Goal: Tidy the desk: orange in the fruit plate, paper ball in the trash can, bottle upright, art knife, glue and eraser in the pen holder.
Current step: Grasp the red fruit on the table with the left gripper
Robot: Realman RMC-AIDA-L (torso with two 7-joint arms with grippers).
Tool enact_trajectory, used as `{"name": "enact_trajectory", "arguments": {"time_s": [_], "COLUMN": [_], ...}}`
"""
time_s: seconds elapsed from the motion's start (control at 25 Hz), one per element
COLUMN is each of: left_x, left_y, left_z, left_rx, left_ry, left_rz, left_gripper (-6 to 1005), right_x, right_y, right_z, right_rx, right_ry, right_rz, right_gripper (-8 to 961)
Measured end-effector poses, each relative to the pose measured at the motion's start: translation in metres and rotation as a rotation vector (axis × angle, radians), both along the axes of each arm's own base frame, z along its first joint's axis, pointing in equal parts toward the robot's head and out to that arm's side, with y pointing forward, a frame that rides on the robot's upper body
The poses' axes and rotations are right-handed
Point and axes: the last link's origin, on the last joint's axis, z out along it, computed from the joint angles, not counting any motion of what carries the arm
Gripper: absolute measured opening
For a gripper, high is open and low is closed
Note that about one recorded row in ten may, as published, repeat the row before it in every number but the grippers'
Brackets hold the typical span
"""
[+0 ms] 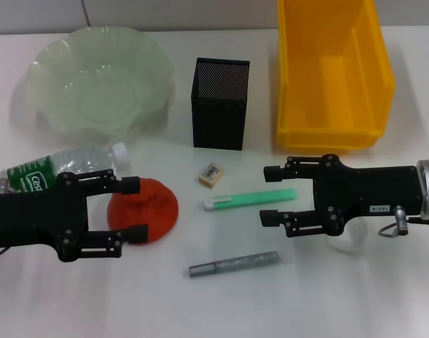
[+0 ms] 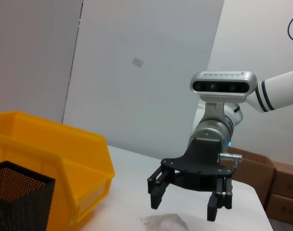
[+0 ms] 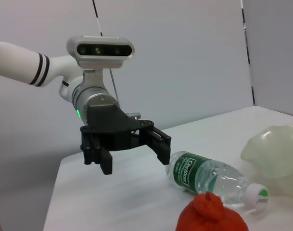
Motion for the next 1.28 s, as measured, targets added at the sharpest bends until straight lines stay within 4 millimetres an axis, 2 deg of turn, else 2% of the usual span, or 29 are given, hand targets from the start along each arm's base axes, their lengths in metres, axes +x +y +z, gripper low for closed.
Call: {"name": "enact_trajectory", "arguments": {"time_s": [0.56,0.64,0.92,1.28], "left_x": [0.01,0.004,-0.005,-0.012], "left_y": [0.026,0.035,0.041,0.044], "left_z": [-0.018,-0.026,-0.035,-0.032], "left_rx": [0.062,0.081,0.083,0.114], "left_ry": [0.056,0.134,0.236,0.285], "left_rz": [0.015,0.047,0.07,0.086], "left_gripper": [758,756,750,743], "right_x": [0.002,0.001,0.0,0.001], "right_y": [0.003,0.003,0.003,0.002], "right_z": [0.002,0.002,0.001,0.001], "right_rx": [0.011,0.009,0.005,0.001], "right_ry": [-0.012,-0.01,-0.007,-0.006], "right_rz": [-0.005,-0.004,-0.003,-0.006], "right_gripper": [759,759,759,758]}}
